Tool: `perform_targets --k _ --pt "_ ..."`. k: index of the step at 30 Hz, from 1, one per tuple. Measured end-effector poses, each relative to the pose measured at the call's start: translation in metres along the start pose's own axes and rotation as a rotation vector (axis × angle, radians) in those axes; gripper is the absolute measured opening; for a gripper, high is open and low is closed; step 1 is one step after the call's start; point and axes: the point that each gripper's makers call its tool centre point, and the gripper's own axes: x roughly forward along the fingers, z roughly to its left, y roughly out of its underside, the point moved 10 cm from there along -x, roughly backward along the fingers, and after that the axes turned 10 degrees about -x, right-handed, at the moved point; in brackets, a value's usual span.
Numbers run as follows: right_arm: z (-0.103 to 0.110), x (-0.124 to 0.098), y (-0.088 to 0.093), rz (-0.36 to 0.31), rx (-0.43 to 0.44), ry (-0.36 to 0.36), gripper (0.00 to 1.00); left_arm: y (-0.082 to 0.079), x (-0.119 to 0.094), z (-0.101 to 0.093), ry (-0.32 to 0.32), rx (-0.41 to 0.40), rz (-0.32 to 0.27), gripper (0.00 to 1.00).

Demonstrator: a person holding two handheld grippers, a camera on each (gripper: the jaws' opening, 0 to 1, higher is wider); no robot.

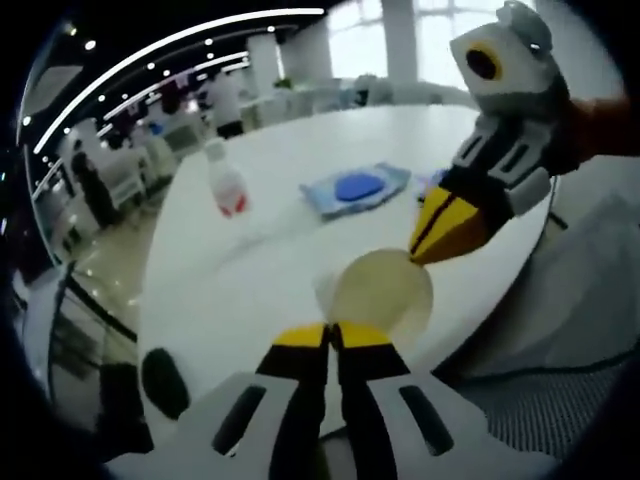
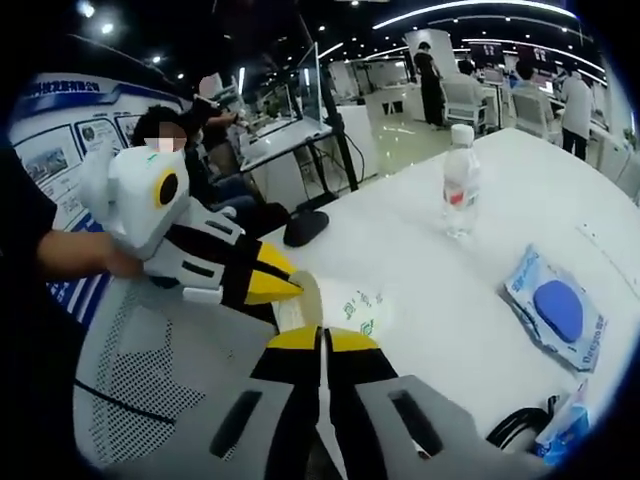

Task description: Arrange the tabletop items into an orderly group along one side of the table until the central work area is clear of visible clutter.

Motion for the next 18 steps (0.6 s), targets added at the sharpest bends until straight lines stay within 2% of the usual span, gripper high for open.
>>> perform_targets --k 3,8,10,13,18 --pt "0.003 0.002 -0.003 -0.020 -0.083 0.032 0.00 0.001 0.000 0.000 -0.010 -0.009 0.014 0.00" --pt "0.010 0.006 -0.006 -0.033 -0.151 0.060 0.04 0.003 0.000 0.000 -0.021 -0.017 0.040 0.00" --pt "0.010 0.006 -0.007 -0.039 -0.165 0.068 0.07 0.003 0.001 0.000 -0.019 -0.022 0.041 0.00" --pt "0.011 0.007 -0.008 -0.053 -0.142 0.056 0.08 0.003 0.001 0.000 -0.018 -0.024 0.049 0.00" --pt "0.013 0.011 -0.011 -0.060 -0.168 0.072 0.12 0.003 0.002 -0.001 -0.010 -0.024 0.054 0.00"
